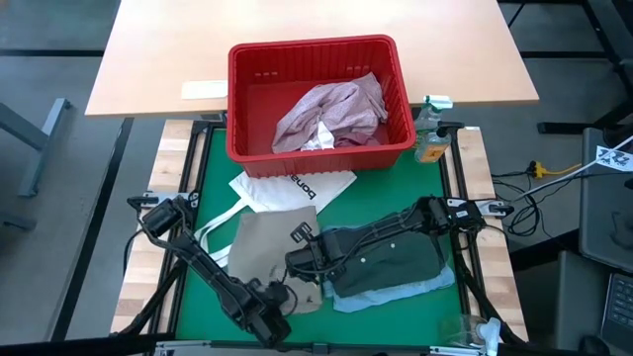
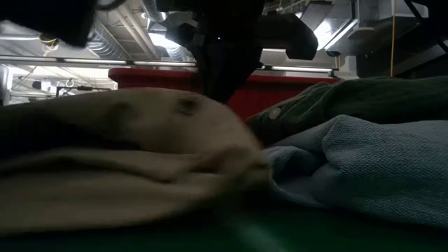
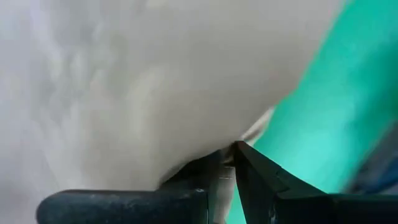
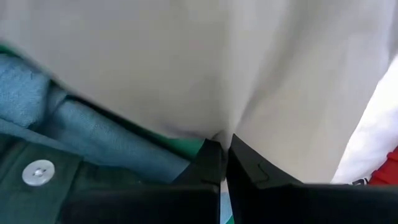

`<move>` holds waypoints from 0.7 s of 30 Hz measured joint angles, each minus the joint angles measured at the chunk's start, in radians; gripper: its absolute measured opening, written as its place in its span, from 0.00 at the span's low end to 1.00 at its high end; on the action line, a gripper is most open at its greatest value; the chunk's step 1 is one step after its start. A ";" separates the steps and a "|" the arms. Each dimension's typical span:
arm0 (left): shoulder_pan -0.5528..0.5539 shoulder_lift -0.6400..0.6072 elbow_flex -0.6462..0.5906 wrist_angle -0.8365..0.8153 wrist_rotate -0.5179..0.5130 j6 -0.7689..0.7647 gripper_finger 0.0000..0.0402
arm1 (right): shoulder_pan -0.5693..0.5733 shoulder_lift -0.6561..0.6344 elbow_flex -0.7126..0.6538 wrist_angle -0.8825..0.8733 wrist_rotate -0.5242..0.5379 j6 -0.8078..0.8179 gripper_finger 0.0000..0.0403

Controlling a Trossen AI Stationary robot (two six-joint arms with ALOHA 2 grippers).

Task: Fold laundry
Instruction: Stack the gray shorts on top of the green shirt

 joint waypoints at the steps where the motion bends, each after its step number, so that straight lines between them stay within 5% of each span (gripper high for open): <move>1: -0.005 -0.002 0.002 -0.049 0.005 -0.015 0.13 | 0.000 0.000 0.000 0.000 0.000 0.000 0.01; 10: -0.056 -0.005 0.003 -0.417 0.111 -0.056 0.13 | 0.001 0.000 0.000 0.022 -0.004 0.112 0.01; 21: -0.170 -0.049 0.199 -0.442 0.140 -0.055 0.13 | 0.000 0.000 0.000 0.117 -0.110 0.286 0.01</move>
